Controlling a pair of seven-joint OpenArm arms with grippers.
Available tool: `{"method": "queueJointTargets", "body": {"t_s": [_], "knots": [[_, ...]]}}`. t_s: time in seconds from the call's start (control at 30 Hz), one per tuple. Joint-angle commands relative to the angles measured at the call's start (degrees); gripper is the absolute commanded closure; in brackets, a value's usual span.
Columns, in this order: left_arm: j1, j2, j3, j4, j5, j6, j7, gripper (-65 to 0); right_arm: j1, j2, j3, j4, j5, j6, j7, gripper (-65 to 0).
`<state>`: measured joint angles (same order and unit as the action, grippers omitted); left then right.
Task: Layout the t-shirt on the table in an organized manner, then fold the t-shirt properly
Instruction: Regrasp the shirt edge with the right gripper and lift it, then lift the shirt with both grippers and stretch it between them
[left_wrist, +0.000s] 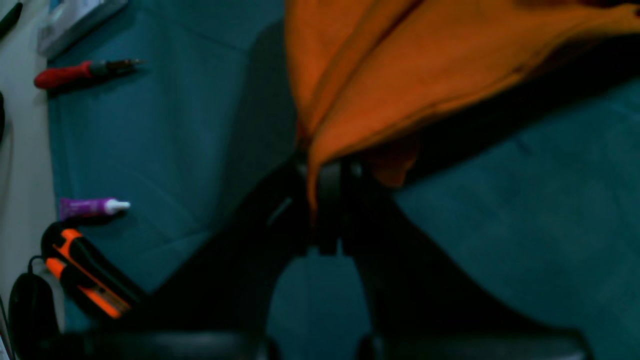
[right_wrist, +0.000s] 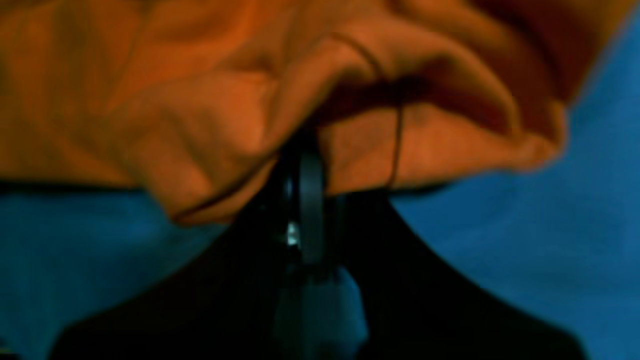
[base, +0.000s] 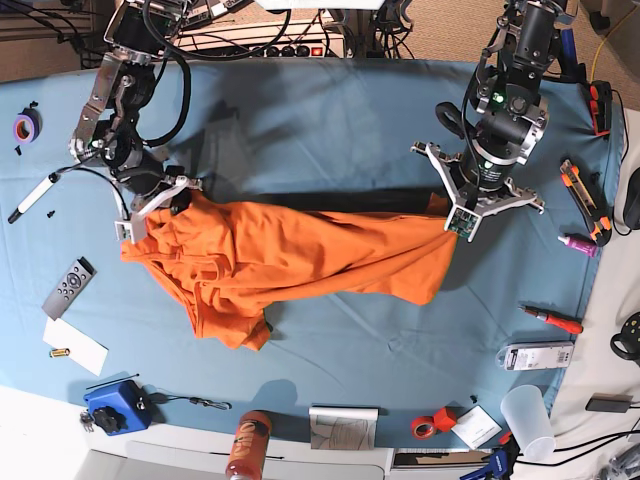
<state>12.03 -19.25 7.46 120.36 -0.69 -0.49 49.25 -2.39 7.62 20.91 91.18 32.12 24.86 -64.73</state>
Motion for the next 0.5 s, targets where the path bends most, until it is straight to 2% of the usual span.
{"method": "queueJointTargets", "body": {"t_s": [0.0, 0.23, 0.37, 0.47], "knots": [[-0.4, -0.4, -0.2, 1.0, 0.4, 0.4, -1.3, 0.0, 0.5, 0.5, 0.1, 1.5, 1.4, 0.0, -1.9, 0.0], [-0.4, -0.4, -0.2, 1.0, 0.5, 0.4, -1.2, 0.0, 0.5, 0.5, 0.2, 16.5, 7.7, 2.6, -6.7, 0.0], [-0.4, -0.4, -0.2, 1.0, 0.5, 0.4, -1.0, 0.0, -1.4, 0.5, 1.7, 27.7, 6.9, 2.6, -7.1, 0.0], [-0.4, -0.5, -0.2, 1.0, 1.3, 0.5, 1.5, 0.0, -5.5, 0.5, 6.1, 33.6, 7.2, 2.6, -6.8, 0.0]]}}
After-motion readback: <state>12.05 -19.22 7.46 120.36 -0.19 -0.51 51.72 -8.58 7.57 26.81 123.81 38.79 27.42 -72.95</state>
